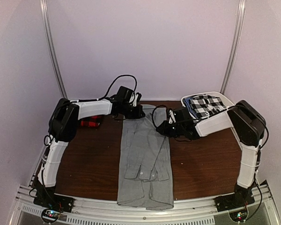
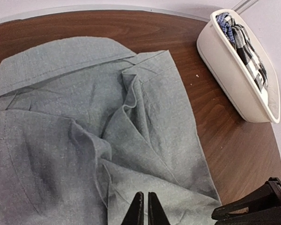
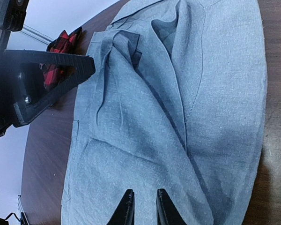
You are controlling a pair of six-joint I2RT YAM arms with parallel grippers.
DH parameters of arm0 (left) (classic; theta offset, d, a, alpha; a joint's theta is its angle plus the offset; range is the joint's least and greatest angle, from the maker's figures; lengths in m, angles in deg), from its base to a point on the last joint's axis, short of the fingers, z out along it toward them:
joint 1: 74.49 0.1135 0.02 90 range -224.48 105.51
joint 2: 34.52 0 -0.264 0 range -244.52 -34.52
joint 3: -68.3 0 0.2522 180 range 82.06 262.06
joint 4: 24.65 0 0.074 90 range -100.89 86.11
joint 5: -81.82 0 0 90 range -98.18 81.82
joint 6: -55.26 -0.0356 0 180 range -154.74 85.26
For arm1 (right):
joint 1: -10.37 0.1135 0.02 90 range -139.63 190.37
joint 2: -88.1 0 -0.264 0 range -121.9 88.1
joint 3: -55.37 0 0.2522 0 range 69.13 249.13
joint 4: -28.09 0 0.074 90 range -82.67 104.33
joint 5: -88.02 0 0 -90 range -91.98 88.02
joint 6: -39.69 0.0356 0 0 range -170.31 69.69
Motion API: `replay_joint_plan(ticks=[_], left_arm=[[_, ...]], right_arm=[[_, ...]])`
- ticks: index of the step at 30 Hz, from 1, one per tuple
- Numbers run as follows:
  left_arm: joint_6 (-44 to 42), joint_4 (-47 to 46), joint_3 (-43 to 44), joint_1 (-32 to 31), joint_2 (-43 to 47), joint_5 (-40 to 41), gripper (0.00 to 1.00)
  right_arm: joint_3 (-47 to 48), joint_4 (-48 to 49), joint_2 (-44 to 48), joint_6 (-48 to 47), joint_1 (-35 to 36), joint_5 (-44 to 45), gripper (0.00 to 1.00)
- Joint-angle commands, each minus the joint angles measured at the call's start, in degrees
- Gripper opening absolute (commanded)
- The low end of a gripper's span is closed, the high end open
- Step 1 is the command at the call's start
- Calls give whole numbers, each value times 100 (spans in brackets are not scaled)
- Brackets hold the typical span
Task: Fold and stack the long sleeve shirts
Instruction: Smooth out the sleeve of the rectangle-folded shirt.
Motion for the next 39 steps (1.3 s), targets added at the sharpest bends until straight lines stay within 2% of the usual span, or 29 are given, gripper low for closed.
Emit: replay_joint_plan(ticks=[1,6,14,21,24,26,33,36,39], left_arm=[[78,-251,484,46,-570,-99,6],[147,-158,992,183,-1102,56,5],[128,-16,1711,447,-1867,-141,5],[81,-8,1861,500,-1876,-171,10],[16,112,2113,554,-1809,-78,13],[-106,232,2286,590,-1716,56,23],[-564,459,2350,703,-971,310,38],[-575,497,1886,692,-512,212,39],[-564,363,961,624,123,180,39]], right_arm=[[321,240,-378,133,-41,-249,17],[406,265,-619,202,-161,-319,17],[491,97,-940,64,-305,-400,17],[610,-72,-992,-18,-438,-559,17],[736,-274,-919,-111,-502,-625,17],[782,-397,-789,-172,-533,-697,17],[561,-689,122,-425,-526,-867,19],[212,-569,459,-378,-472,-1012,20],[-245,-321,740,-244,-330,-1264,20]])
